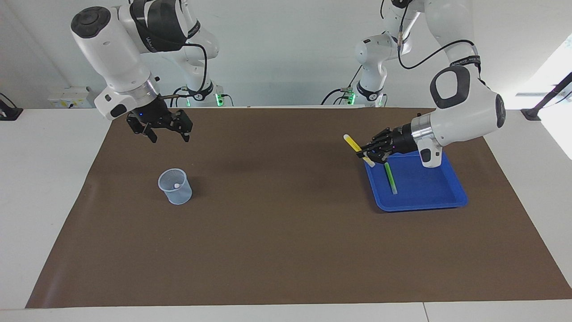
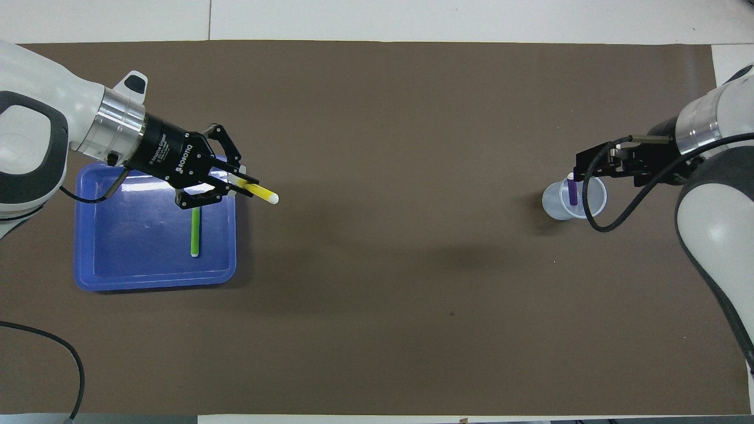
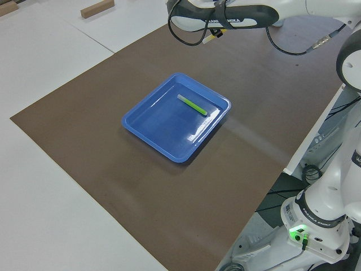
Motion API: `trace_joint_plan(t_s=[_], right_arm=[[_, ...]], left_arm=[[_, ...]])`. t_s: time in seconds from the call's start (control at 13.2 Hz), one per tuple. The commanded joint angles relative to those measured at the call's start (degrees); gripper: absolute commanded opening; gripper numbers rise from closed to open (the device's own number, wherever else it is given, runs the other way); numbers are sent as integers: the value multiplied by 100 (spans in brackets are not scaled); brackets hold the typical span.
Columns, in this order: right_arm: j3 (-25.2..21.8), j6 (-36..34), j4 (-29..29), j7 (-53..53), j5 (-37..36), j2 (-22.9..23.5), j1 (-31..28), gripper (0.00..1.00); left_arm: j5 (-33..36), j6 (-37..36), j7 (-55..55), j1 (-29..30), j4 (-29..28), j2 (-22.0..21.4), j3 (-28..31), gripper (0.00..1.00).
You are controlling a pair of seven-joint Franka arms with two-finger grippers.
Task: Transfer and insert pens with both arms
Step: 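Grasp the yellow pen with the left gripper and lift it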
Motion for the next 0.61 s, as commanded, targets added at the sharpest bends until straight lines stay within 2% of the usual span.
trace_joint_plan(t_s=[0.0,0.15,0.3,0.53], right_arm=[[90,399,-165,740,720,-107,238,100],[99,699,-148,1495,1213,-90,537,100],[99,979,-147,2234,1329,-81,854,100],[99,1192,-156,2904,1400,-63,1346,100]], left_arm=[[-681,70,-760,6,-85,-84,-187,0],[-998,166,-1094,-2,-146,-93,-380,0],[-1446,463,-1463,-20,-365,-206,-477,0],[-2043,1193,-1570,-406,-944,-592,-495,0]])
